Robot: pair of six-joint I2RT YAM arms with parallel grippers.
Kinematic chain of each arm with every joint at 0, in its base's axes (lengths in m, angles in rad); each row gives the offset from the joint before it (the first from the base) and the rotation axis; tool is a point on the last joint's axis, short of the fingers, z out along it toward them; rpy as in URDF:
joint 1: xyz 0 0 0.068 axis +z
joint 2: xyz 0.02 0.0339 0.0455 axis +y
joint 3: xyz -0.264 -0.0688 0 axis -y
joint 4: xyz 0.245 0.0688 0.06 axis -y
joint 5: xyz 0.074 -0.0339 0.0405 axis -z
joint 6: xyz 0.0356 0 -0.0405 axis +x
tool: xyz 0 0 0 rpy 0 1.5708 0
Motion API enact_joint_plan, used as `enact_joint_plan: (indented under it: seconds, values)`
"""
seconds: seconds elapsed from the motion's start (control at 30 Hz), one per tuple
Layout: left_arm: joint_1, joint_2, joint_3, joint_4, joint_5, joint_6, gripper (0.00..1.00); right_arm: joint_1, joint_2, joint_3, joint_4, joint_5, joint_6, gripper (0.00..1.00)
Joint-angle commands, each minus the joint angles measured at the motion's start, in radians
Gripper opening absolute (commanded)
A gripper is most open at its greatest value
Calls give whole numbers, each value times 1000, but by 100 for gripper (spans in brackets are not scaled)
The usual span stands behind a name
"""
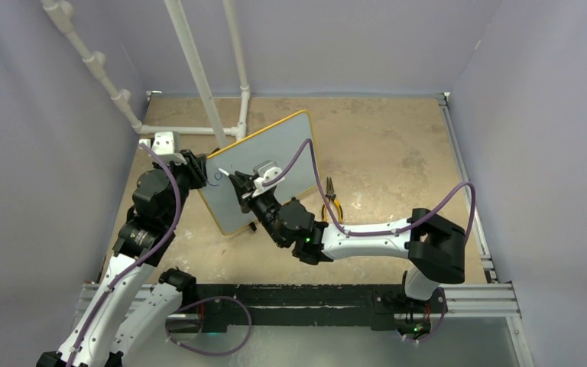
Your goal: Write a sentence on the whiteboard
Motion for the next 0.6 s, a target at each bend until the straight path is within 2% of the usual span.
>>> enact_joint_plan:
  seconds: [0.0, 0.37, 0.57]
  values:
    - [8, 4, -18, -5, 26, -2, 31, -4, 3, 45, 45, -11, -18, 0]
    - [14, 4, -18, -4, 32, -4, 31, 4, -32, -5, 41, -20, 30, 0]
    - [16, 4, -20, -2, 35, -4, 31, 4, -27, -15, 39, 42, 34, 0]
